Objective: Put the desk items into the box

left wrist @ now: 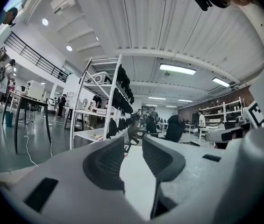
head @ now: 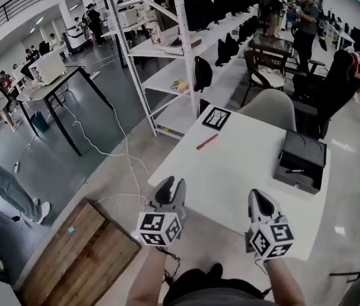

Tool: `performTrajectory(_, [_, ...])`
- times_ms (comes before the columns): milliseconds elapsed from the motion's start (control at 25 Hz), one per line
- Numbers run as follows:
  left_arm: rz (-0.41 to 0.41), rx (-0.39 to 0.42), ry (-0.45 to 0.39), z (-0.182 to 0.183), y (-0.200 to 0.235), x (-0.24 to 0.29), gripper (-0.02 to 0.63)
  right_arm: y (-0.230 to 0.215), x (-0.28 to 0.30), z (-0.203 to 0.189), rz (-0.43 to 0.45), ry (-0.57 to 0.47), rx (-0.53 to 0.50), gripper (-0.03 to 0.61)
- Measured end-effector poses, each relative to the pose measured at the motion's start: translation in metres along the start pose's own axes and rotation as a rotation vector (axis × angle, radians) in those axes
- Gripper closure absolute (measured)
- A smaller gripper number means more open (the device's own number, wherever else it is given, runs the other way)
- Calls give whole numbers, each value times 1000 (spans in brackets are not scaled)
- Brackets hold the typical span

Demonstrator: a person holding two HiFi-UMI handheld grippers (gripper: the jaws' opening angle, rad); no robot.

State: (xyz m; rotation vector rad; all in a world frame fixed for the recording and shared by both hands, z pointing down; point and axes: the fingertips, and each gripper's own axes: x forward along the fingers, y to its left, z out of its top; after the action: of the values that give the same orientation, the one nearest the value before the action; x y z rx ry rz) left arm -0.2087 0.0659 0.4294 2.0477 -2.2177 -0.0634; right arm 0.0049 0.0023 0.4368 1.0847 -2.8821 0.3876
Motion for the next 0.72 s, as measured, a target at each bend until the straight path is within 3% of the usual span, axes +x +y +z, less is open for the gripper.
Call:
performTrajectory(280, [42,-3,7,-2,3,9,476,-10,5,-1,10,6,11,575])
performTrajectory(720, [13,2,40,-11,16,57,460,-28,38,2,-23,5,36,575])
